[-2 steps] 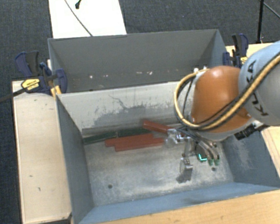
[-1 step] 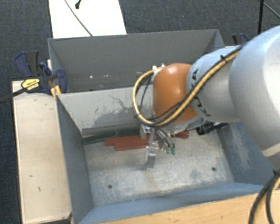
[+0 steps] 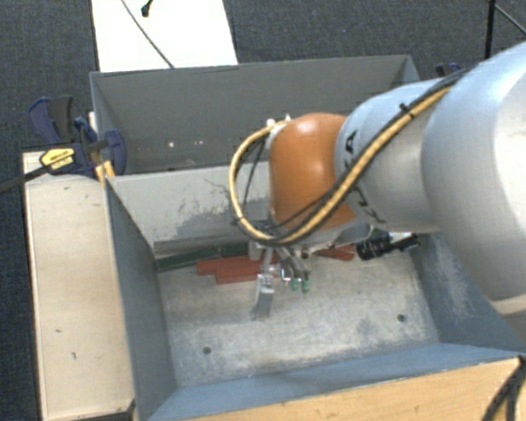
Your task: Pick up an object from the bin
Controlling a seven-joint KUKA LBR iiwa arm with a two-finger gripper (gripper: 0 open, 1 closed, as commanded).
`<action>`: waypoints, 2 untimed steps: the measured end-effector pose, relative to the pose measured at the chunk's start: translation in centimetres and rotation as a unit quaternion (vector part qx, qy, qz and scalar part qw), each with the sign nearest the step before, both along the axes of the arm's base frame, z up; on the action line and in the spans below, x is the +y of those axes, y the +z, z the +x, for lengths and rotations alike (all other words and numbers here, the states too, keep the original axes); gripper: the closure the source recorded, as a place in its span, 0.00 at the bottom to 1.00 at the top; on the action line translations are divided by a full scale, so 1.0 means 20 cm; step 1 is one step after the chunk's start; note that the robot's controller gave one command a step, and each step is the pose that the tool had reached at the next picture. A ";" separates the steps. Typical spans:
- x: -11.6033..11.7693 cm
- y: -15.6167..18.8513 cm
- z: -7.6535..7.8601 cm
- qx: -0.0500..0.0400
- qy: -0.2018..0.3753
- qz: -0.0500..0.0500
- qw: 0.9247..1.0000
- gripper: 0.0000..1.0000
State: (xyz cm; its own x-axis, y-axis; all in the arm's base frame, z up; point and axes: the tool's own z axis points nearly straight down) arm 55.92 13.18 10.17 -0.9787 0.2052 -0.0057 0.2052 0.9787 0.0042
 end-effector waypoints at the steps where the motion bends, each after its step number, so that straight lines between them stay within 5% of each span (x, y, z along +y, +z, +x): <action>1: 0.16 0.00 0.15 0.000 0.051 0.000 0.999 0.00; 2: 0.10 -0.16 0.15 0.003 -0.040 -0.001 0.999 0.00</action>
Offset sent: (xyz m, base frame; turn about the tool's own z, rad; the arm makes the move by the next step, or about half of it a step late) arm 0.0284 0.0300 -0.0017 -0.1020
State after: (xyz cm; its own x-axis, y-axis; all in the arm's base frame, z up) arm 59.02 15.15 7.03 -0.9594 0.2820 -0.0011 0.2820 0.9594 0.0013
